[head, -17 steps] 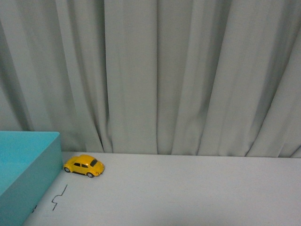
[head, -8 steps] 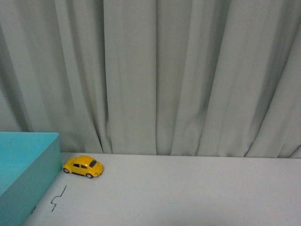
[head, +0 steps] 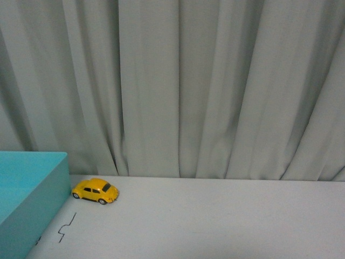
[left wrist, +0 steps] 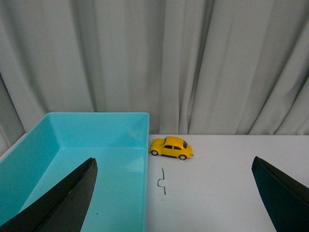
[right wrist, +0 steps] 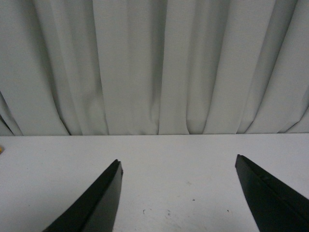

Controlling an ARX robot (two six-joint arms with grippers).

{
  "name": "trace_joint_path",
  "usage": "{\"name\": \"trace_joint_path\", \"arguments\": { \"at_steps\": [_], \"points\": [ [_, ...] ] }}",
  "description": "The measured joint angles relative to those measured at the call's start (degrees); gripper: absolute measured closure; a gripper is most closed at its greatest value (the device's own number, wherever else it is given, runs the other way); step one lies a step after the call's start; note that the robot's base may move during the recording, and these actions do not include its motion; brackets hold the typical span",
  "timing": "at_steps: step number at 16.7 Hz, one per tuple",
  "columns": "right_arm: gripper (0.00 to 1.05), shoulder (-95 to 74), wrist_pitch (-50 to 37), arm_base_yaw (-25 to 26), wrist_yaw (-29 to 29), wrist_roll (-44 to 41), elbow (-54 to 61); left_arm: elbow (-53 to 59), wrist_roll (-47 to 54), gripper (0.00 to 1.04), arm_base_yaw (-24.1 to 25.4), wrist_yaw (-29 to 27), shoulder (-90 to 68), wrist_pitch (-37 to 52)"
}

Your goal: Wind up and store yellow beetle toy

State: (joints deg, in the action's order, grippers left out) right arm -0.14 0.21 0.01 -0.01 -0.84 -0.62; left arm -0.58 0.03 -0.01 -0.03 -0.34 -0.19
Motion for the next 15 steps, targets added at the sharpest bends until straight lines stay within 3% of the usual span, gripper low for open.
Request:
{"name": "trace_joint_path", "arguments": {
  "at_steps": [1, 3, 4, 5, 6, 7, 9, 12, 15],
  "points": [
    [0.18, 0.0, 0.0, 0.0, -0.02, 0.0, 0.0, 0.0, 0.0, 0.07, 0.0, 0.0, 0.0, 0.0],
    [0.05, 0.0, 0.0, 0.0, 0.0, 0.02, 0.0, 0.0, 0.0, 0.07, 0.0, 0.0, 0.0, 0.0],
    [0.07, 0.0, 0.0, 0.0, -0.02, 0.0, 0.0, -1.99, -3.04, 0.07, -1.29, -3.8, -1.42, -6.86],
    [0.07, 0.0, 0.02, 0.0, 0.09, 0.0, 0.0, -9.53, -12.98, 0.07, -6.47, -15.02, -14.38, -19.26],
    [0.07, 0.0, -0.07, 0.0, 0.17, 0.0, 0.0, -14.49, -21.11, 0.07, -5.6, -20.31, -23.3, -20.85],
    [0.07, 0.0, 0.0, 0.02, -0.07, 0.02, 0.0, -17.94, -25.9, 0.07, -2.56, -22.36, -28.55, -16.94],
    [0.07, -0.04, 0.0, 0.0, 0.0, 0.02, 0.0, -23.32, -25.86, 0.07, 1.66, -20.46, -36.74, -7.74],
    [0.07, -0.04, 0.0, 0.0, 0.0, 0.0, 0.0, -28.39, -16.02, 0.07, 9.22, -13.46, -53.66, 3.67],
    [0.07, -0.04, 0.0, 0.0, 0.0, 0.0, 0.0, -35.65, -7.65, 0.07, 10.21, -10.01, -66.27, 9.2]
  ]
}}
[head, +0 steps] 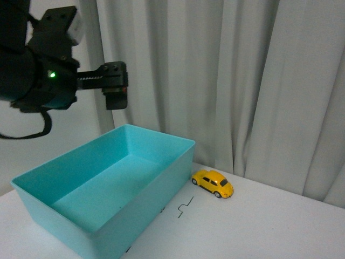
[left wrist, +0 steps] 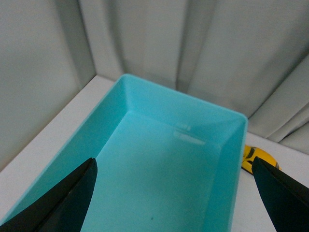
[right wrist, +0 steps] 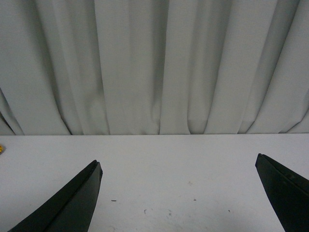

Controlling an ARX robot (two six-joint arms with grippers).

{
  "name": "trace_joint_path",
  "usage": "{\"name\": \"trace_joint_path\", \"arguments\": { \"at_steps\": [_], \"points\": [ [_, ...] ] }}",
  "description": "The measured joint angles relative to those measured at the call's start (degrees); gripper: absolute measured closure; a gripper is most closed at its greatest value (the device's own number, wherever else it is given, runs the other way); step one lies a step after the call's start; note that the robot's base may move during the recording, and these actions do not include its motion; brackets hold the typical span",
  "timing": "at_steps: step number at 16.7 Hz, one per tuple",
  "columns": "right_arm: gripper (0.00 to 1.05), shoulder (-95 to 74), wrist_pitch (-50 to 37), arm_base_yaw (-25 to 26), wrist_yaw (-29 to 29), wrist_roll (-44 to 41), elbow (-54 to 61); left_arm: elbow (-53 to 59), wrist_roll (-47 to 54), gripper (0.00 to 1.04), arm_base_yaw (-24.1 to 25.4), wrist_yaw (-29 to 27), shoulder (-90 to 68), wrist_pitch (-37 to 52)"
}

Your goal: Wind up and store yellow beetle toy

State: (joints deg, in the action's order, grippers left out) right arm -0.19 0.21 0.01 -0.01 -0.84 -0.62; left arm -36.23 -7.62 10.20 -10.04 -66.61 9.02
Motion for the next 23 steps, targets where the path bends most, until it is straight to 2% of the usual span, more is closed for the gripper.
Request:
{"name": "trace_joint_path", "arguments": {
  "at_steps": [3, 6, 8, 10, 13, 15, 18, 20, 23],
  "points": [
    [0.07, -0.02, 0.0, 0.0, 0.0, 0.0, 0.0, -12.31, 12.28, 0.07, -2.73, 4.44, -12.59, 2.8],
    [0.07, 0.0, 0.0, 0.0, 0.0, 0.02, 0.0, -24.22, 24.79, 0.07, -5.55, 8.37, -23.69, -0.11],
    [0.07, 0.0, 0.02, 0.0, 0.0, 0.0, 0.0, -30.8, 31.1, 0.07, -7.06, 9.57, -28.41, -3.52],
    [0.07, 0.0, 0.0, 0.0, 0.0, 0.0, 0.0, -40.65, 42.58, 0.07, -9.4, 12.28, -34.77, -8.9],
    [0.07, -0.02, 0.0, 0.0, 0.0, 0.0, 0.0, -49.7, 59.04, 0.07, -12.31, 15.32, -40.5, -18.47],
    [0.07, -0.02, 0.0, 0.0, 0.0, 0.02, 0.0, -55.95, 75.87, 0.07, -14.32, 14.97, -45.27, -28.81],
    [0.07, 0.0, 0.02, 0.0, 0.0, 0.02, 0.0, -61.59, 90.71, 0.07, -15.85, 12.11, -49.81, -39.12],
    [0.07, -0.02, 0.0, 0.0, 0.0, 0.0, 0.0, -65.46, 98.57, 0.07, -16.79, 9.62, -53.2, -44.68],
    [0.07, 0.0, 0.0, 0.0, -0.02, 0.02, 0.0, -67.93, 102.95, 0.07, -17.99, 8.15, -57.02, -47.15]
  ]
}}
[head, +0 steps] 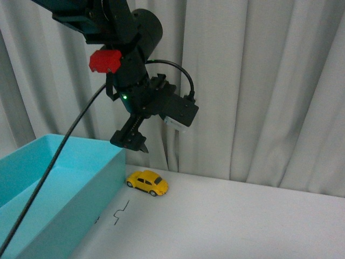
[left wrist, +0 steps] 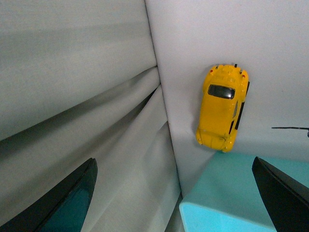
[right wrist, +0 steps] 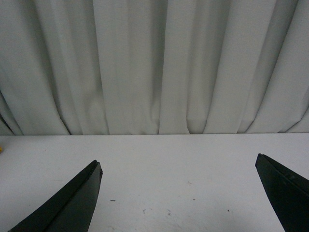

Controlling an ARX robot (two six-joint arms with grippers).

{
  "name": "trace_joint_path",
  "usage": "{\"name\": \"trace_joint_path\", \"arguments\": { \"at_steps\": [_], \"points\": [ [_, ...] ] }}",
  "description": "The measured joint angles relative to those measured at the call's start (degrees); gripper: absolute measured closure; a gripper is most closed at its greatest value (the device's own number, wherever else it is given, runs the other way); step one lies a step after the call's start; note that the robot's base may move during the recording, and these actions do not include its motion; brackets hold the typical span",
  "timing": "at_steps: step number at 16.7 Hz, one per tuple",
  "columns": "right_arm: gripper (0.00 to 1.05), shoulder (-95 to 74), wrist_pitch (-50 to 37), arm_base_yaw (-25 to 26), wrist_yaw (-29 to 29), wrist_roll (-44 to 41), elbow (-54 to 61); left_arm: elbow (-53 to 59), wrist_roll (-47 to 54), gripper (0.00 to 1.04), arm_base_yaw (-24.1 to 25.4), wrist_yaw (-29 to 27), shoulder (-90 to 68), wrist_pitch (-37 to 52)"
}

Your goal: Wind up and store yellow beetle toy

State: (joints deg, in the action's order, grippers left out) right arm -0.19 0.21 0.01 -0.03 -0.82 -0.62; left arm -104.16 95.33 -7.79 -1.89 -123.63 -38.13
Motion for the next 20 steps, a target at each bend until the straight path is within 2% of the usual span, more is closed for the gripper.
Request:
{"name": "trace_joint_path", "arguments": {
  "at_steps": [9, 20],
  "points": [
    [0.07, 0.0, 0.0, 0.0, 0.02, 0.0, 0.0, 0.0, -6.12, 0.07, 1.38, -4.22, -9.33, 3.91],
    [0.07, -0.02, 0.02, 0.0, 0.02, 0.0, 0.0, -4.2, -4.83, 0.08, 1.22, -2.16, -17.81, 5.11]
  ]
}}
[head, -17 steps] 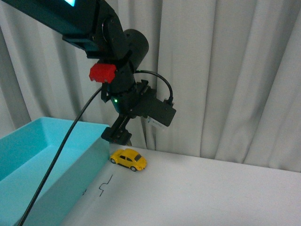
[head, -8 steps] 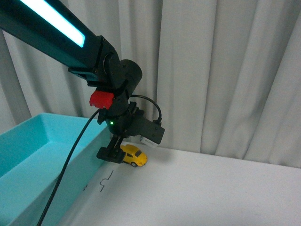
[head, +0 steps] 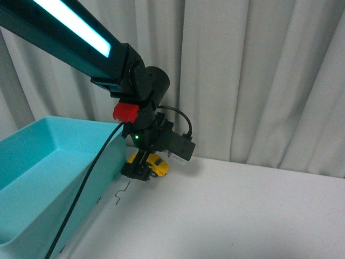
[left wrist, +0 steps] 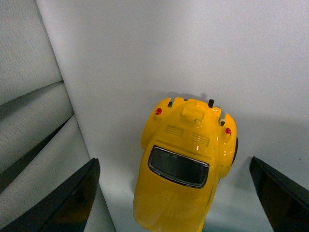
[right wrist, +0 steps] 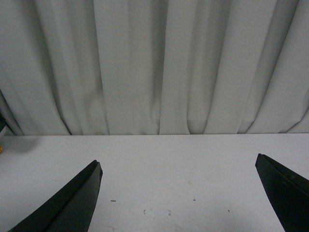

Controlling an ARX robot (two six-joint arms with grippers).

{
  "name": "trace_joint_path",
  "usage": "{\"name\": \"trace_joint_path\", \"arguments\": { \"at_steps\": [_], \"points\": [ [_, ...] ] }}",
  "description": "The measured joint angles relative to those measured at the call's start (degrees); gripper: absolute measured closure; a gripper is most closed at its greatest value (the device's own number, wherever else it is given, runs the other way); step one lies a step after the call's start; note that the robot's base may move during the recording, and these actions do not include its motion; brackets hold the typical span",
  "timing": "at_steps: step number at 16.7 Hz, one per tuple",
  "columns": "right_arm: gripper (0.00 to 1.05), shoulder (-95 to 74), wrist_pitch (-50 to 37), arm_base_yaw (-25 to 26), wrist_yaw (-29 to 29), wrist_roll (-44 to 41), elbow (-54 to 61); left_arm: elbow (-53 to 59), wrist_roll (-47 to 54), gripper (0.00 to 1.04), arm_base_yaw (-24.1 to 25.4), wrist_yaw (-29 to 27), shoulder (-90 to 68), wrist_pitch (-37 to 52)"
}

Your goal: Wind up and store yellow beetle toy

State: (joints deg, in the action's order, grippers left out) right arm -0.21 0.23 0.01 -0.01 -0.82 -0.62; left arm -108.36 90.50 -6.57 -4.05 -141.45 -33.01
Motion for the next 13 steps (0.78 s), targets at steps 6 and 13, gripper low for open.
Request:
{"name": "trace_joint_path", "arguments": {
  "at_steps": [6, 13],
  "points": [
    [0.07, 0.0, -0.02, 0.0, 0.0, -0.02, 0.0, -0.46, -3.37, 0.56, 0.42, -2.03, -0.61, -1.44],
    [0.07, 0.0, -0.02, 0.0, 0.0, -0.02, 0.0, 1.33, 2.84, 0.64, -3.43, 4.11, 2.82, -4.87]
  ]
}}
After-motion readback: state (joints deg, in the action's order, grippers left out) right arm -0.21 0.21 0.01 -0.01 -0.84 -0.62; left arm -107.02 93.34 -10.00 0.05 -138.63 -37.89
